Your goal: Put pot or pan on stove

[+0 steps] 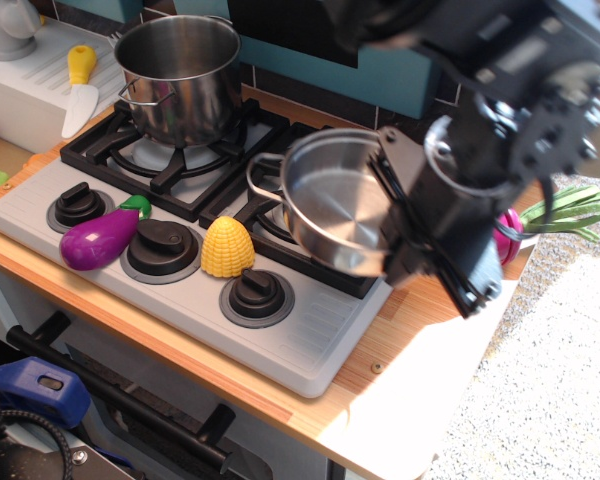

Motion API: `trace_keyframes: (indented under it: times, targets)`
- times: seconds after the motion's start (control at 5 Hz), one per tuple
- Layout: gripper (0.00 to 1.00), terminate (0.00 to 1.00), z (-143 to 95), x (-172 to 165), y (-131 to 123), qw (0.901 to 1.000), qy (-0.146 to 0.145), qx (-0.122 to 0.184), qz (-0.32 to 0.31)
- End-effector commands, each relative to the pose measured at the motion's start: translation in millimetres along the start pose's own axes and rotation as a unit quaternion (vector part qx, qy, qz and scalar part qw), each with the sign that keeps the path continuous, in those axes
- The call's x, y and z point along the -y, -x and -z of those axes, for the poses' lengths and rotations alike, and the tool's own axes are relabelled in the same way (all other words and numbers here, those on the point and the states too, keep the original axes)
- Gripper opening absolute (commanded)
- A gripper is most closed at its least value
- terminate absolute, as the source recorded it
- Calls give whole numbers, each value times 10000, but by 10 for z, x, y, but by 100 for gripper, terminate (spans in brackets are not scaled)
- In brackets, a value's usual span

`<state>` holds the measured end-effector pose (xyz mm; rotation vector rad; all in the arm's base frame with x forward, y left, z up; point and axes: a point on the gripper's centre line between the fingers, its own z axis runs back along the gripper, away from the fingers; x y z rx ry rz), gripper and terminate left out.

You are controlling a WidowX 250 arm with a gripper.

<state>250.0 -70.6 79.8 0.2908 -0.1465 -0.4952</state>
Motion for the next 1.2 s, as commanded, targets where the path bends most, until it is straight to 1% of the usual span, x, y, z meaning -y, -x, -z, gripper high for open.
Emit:
trace_keyframes:
  times: [0.0,0.2,0.4,0.6,0.8,1.0]
  targets:
    - [0,0,92,-324,-64,9985,26,530,111]
    - [0,0,231,-451,-54,9968,-4,737,312]
    - [0,0,351,-559,-85,9952,91,869,441]
    - [0,0,407,-642,-72,9934,95,1002,549]
    - [100,0,479,-687,-85,9904,280,1217,597]
    - [100,100,479,-687,-85,9904,280,1217,597]
